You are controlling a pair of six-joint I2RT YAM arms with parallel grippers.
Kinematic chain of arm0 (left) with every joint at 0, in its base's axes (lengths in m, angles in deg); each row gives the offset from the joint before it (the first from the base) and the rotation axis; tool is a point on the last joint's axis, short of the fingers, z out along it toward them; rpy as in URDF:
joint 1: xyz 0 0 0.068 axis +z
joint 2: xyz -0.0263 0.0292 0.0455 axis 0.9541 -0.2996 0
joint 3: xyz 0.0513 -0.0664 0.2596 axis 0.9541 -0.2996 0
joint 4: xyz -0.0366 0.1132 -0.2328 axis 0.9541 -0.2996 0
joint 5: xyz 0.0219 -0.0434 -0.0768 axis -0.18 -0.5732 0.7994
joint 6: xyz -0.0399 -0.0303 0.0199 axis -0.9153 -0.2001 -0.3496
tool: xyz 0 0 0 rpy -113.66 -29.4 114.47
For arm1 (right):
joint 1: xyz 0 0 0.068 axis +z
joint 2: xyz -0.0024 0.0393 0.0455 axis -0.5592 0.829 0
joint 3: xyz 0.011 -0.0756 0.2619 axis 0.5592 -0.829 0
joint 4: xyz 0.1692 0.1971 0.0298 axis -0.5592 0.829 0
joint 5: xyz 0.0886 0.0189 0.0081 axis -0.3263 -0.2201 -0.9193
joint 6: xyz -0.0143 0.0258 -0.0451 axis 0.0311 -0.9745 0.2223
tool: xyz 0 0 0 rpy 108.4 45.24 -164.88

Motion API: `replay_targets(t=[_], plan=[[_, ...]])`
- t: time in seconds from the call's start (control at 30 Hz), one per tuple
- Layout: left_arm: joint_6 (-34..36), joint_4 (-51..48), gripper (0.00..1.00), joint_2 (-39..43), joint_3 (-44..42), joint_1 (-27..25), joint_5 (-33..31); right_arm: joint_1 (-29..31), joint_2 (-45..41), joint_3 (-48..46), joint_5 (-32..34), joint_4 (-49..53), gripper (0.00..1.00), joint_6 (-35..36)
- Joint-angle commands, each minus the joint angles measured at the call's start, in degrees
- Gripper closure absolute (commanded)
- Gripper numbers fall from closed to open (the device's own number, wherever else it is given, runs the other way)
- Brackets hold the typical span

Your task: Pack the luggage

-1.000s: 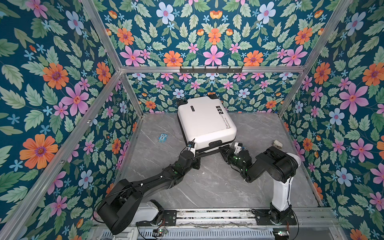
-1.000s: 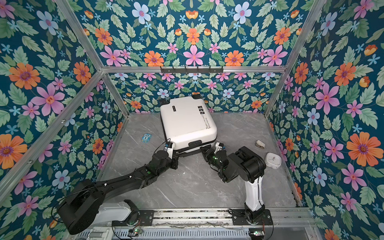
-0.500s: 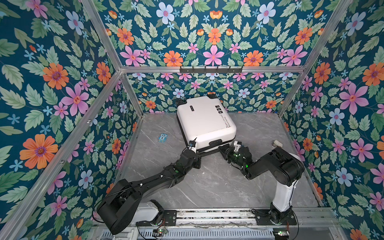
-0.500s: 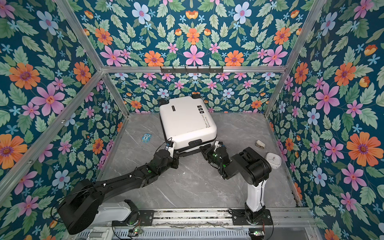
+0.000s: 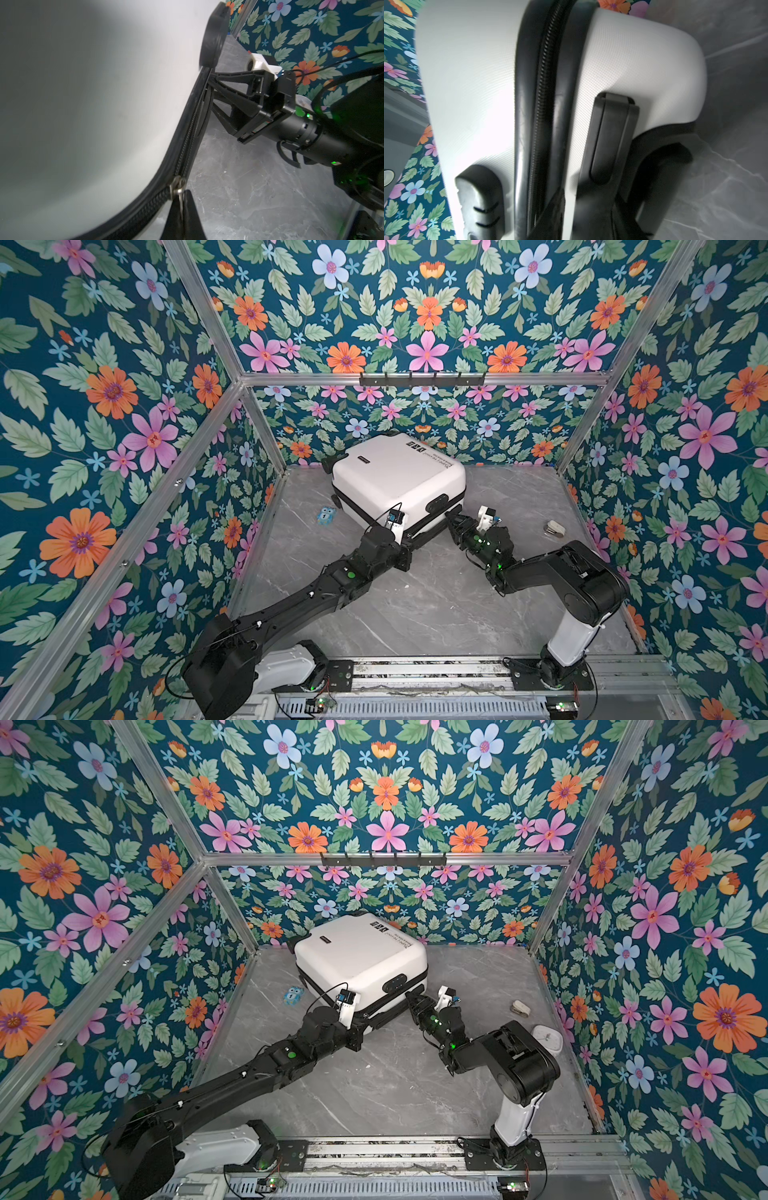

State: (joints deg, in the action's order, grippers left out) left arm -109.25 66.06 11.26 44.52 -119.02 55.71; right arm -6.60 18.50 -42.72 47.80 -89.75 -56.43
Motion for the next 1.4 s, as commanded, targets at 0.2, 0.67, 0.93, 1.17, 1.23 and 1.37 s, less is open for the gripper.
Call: replay_targets(t=[0.2,0.67,0.93,1.17,1.23,1.37], plan=[[1.9,0.9,1.0,0.5,0.5,-0.2,1.6,-0.7,1.1,2.1,0.0,-8.0,0.64,0.4],[1.1,1.9,1.0,-1.4,2.5,-0.4,-1.5,1.0,-9.9,-1.4,1.8,-1.7,1.0,7.3],[1.4,5.1,1.0,-4.5,8.7,-4.1,-4.2,11.8,-26.7,-0.9,18.1,24.3,1.0,19.3],[2.1,5.3,1.0,-7.8,15.9,-8.6,-5.5,12.9,-25.8,-1.3,18.6,24.6,1.0,19.3],[2.8,4.4,1.0,-9.2,18.5,-9.9,-6.0,14.2,-25.4,-0.7,19.6,25.1,1.0,20.5],[3.9,3.1,1.0,-11.7,22.8,-11.6,-6.3,16.1,-24.2,1.1,20.1,25.7,1.0,22.1]])
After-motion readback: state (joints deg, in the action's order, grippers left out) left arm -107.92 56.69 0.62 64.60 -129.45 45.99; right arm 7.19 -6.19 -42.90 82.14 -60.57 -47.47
